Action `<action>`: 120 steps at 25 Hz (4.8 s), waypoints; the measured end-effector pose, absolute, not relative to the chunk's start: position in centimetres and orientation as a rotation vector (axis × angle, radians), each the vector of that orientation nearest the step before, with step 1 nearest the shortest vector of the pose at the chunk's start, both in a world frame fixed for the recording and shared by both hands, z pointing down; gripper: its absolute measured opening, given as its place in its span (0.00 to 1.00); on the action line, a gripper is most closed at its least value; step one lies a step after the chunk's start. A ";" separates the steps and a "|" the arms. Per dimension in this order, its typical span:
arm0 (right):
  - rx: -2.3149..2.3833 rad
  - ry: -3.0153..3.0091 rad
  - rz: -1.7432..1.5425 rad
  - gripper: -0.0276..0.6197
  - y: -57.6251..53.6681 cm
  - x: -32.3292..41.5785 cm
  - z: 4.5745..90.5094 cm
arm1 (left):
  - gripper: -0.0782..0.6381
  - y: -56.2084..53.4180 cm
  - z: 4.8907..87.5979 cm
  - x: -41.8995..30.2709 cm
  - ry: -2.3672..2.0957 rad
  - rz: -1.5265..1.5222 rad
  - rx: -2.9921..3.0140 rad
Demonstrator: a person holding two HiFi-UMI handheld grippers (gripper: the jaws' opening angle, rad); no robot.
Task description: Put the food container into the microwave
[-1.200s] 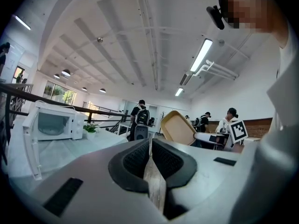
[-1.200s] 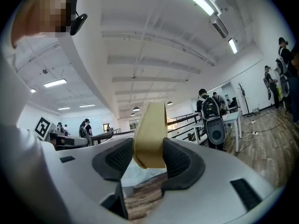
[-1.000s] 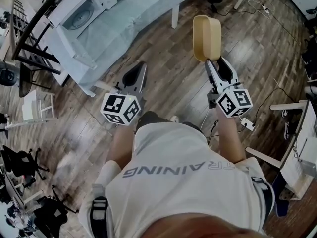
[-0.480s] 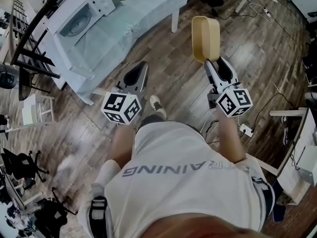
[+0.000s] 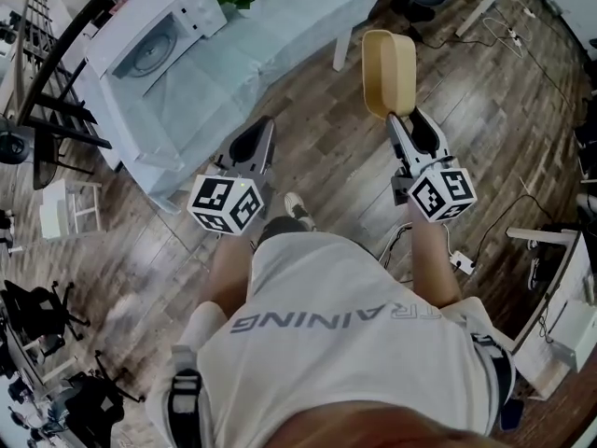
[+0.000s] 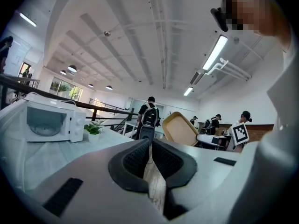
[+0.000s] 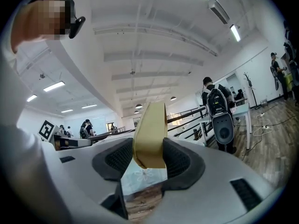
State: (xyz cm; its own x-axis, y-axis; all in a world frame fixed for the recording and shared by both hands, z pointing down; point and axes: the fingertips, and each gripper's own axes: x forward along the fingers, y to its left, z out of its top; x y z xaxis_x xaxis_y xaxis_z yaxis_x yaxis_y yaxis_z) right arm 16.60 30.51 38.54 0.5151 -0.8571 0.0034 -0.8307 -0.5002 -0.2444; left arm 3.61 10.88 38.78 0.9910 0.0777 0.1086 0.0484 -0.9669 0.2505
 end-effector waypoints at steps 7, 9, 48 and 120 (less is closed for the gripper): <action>-2.522 1.496 -0.207 0.38 23.0 20.8 38.4 | 0.18 4.0 38.5 7.2 0.026 0.155 2.870; -2.518 1.519 -0.197 0.38 21.0 21.8 38.1 | 0.18 2.2 38.4 8.0 0.000 0.150 2.877; -1.690 2.385 -0.325 0.38 -11.1 36.1 38.5 | 0.18 -14.6 37.4 15.2 -1.054 0.115 2.701; -1.393 1.859 -1.136 0.38 -51.3 19.0 60.9 | 0.18 -33.1 42.9 6.7 -1.058 0.159 2.582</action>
State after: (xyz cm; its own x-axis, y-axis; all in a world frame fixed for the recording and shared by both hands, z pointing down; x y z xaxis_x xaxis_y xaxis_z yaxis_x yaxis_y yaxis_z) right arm 18.96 -51.29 60.93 -0.3127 -0.9481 0.0585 -0.4848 0.1063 -0.8681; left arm 6.73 -33.07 42.87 0.7156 -0.6593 0.2308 -0.6980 -0.6624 0.2720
